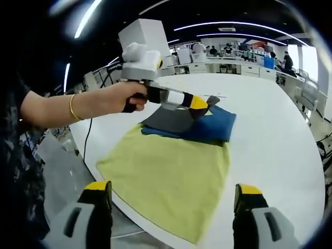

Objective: Fold the garment on the visible template until the final outline fits inside the template.

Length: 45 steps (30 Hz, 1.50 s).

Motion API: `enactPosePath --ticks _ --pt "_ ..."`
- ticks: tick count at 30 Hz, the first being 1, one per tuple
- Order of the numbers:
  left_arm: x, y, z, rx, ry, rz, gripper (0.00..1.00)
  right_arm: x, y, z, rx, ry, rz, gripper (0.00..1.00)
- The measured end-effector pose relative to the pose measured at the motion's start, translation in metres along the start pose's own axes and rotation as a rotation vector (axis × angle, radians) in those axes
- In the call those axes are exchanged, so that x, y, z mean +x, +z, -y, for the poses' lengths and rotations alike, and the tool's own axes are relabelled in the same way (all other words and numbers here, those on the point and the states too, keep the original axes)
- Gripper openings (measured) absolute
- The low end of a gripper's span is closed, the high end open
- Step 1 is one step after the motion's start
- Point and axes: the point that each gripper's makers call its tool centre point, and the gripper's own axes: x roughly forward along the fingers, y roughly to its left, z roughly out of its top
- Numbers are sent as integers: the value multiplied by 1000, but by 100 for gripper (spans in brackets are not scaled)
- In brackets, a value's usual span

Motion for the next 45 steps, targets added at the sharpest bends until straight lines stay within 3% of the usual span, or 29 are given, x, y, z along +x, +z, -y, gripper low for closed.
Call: enactPosePath --ticks 4,7,10,12,14,17,22,29,37,45 --pt "5 -9 0 -9 -6 -10 2 1 -1 0 4 2 -2 99" --pt "11 -15 5 -63 -45 -11 2 1 -2 1 4 -2 -3 99" --pt "14 -20 10 -60 -70 -14 2 0 -3 3 5 -6 -5 99" --pt "14 -22 12 -18 -75 -22 8 0 -3 5 7 -9 -2 99" --pt "12 -24 14 4 -75 -19 22 1 -3 6 12 -10 -2 99" --pt "7 -23 11 20 -79 -10 28 3 -1 8 13 -12 4 99" --pt "-2 -20 -6 39 -39 8 42 9 4 10 10 -5 18 99" --pt "-17 -12 -24 90 16 57 71 16 10 16 -11 -7 23 99" --pt "-42 -11 -48 145 71 66 77 22 17 26 -20 -25 34 99" --pt "-73 -17 -86 154 148 67 76 28 22 34 -15 -44 54 98"
